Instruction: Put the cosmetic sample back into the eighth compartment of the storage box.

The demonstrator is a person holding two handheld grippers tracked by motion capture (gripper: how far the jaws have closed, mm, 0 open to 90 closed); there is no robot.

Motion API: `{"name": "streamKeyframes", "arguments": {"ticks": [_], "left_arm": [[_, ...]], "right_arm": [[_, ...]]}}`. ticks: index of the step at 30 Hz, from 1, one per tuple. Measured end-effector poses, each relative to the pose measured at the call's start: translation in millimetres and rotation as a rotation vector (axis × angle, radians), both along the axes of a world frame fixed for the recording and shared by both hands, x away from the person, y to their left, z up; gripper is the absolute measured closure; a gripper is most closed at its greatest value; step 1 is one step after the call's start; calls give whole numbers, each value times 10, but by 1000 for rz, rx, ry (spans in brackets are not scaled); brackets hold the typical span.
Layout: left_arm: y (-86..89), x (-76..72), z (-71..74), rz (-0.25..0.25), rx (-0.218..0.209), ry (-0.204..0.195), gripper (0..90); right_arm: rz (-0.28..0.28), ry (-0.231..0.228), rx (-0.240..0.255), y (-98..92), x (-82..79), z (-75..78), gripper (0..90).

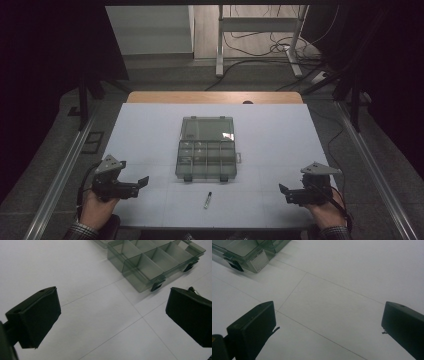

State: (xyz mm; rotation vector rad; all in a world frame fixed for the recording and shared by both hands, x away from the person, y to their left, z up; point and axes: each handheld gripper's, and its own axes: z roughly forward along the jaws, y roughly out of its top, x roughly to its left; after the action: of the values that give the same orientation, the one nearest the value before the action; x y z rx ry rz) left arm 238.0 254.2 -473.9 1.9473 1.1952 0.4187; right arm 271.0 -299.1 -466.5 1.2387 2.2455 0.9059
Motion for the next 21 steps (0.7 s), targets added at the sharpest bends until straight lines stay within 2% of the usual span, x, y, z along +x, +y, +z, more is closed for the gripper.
{"name": "streamKeyframes", "arguments": {"ticks": [8, 15, 21], "left_arm": [[-87, 54, 12, -21, -17, 22, 1], [-183, 101, 5, -41, -18, 42, 1], [-256, 139, -4, -67, -36, 60, 1]], "right_arm": [[-1, 11, 8, -1, -5, -15, 0], [-2, 6, 17, -15, -10, -12, 0], [-9, 0, 30, -27, -21, -7, 0]]}}
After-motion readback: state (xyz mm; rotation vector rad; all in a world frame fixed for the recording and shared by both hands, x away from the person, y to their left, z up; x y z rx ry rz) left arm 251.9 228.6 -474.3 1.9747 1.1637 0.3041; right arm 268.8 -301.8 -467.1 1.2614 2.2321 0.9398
